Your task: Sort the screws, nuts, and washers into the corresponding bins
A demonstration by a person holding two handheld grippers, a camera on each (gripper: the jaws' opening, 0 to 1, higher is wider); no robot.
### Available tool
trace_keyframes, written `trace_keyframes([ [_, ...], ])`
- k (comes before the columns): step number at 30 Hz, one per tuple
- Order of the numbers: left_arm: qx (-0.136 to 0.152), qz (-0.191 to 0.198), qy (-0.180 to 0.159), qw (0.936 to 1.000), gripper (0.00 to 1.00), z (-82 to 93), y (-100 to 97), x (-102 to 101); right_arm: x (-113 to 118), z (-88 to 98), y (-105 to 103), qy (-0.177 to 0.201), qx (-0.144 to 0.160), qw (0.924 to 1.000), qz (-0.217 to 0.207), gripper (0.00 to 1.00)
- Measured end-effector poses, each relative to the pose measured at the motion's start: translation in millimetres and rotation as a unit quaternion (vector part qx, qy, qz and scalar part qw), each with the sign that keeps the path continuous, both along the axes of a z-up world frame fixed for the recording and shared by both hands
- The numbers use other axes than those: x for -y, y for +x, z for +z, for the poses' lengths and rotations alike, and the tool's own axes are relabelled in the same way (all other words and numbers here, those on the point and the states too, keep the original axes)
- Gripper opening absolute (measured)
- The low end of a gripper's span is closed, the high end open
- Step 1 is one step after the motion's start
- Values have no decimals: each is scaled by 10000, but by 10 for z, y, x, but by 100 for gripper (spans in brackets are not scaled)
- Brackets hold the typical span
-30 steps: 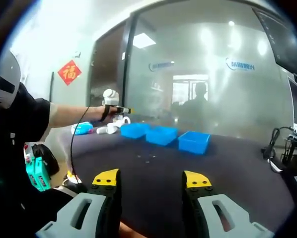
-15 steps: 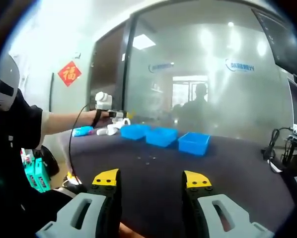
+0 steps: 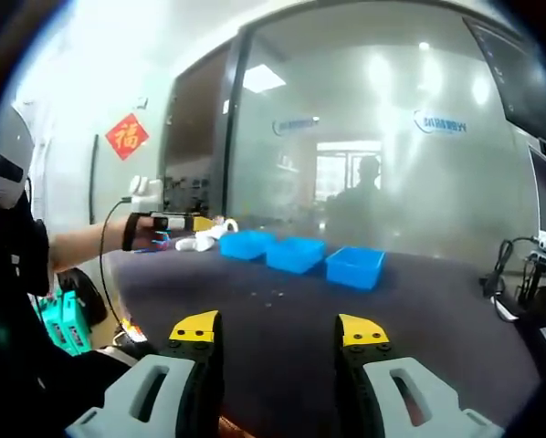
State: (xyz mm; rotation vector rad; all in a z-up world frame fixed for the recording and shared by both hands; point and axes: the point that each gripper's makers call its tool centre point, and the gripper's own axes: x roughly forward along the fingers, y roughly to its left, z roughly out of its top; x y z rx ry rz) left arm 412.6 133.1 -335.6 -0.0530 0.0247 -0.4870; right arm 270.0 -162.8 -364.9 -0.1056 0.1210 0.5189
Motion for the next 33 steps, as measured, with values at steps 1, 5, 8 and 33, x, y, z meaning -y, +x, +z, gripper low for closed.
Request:
trace_keyframes([
  [1,14,-60,-21,10000,45,-12,-77,18,0,3,4,0,5,10000,0,45],
  [5,12,-219,-251,9994,45,-86,-331,32,-8,-1,22,-5,4,10000,6,45],
  [8,12,-235,-195,9995,45,-135,-464,20,-15,1,29,-7,4,10000,17,45],
  [33,-270,-848,421,9951,46,-318,-1103,-147,28,-49,30,-35,-49,10000,-21,45],
])
